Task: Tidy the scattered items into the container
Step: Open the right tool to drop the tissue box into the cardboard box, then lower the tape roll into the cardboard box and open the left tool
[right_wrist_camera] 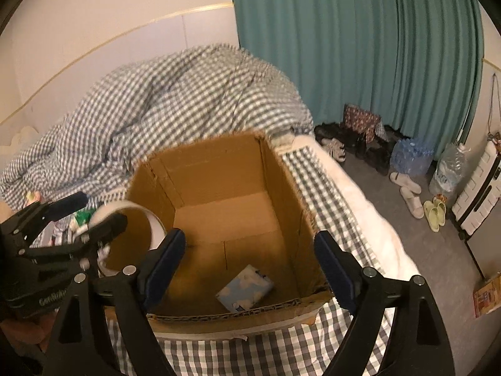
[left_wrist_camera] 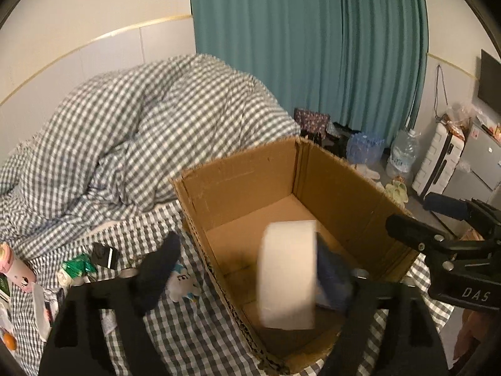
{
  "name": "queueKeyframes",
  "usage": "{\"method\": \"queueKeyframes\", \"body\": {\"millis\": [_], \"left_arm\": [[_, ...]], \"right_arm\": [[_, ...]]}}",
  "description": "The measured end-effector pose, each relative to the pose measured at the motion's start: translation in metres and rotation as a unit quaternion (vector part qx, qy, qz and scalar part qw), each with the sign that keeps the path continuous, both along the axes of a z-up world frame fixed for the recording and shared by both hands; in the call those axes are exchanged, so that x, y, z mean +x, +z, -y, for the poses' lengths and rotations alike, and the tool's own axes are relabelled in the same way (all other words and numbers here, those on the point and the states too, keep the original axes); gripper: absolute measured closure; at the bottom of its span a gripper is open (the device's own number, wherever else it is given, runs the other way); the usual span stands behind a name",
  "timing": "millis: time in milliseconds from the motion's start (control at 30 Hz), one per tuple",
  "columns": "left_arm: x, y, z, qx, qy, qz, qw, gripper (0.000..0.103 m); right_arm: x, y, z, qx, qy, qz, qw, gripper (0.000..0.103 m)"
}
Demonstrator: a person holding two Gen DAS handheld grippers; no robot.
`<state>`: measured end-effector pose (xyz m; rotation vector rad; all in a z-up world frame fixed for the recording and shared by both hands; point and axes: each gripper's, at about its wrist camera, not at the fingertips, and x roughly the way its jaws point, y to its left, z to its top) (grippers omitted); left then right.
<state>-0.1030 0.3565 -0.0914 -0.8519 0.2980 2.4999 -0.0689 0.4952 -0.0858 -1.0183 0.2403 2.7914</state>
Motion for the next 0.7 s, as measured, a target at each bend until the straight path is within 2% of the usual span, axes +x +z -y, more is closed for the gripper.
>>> {"method": "queueKeyframes", "body": {"millis": [100,167,267,333,400,600,700], "left_arm": [[0.007,0.012,0.003,0.011,-0.005,-0.009,0.9999,0.008],[0.011,0.018,0.004,0.014,-0.003,-0.018,0.9997,0.000],[0.015,0.023,0.004,0.016,-0.004,-0.021,0.9996,0.000],[0.009,0.020,0.000,0.001,0.000,0.000,1.0000,0.000],[-0.004,0.009,-0.005,-0.017,0.003,0.043,0.9989,0.000],[-0.024,-0.011,-0.003,0.011,-0.006,0.144,0.9896,0.000],[-0.021,-0.014,-0.004,0.011,-0.001,0.144,0.9894,0.000]], "right_arm": [[0.012,0.016,0.001,0.006,-0.006,-0.025,1.000,0.017],[0.018,0.024,0.002,0.010,-0.009,-0.037,0.999,0.015],[0.026,0.035,0.004,0.015,-0.013,-0.049,0.999,0.014],[0.030,0.039,0.004,0.016,-0.014,-0.050,0.999,0.014],[0.031,0.040,0.003,0.016,-0.014,-0.049,0.999,0.014],[0.032,0.037,0.002,0.016,-0.012,-0.042,0.999,0.014],[0.031,0.033,-0.001,0.013,-0.012,-0.037,0.999,0.014]]}}
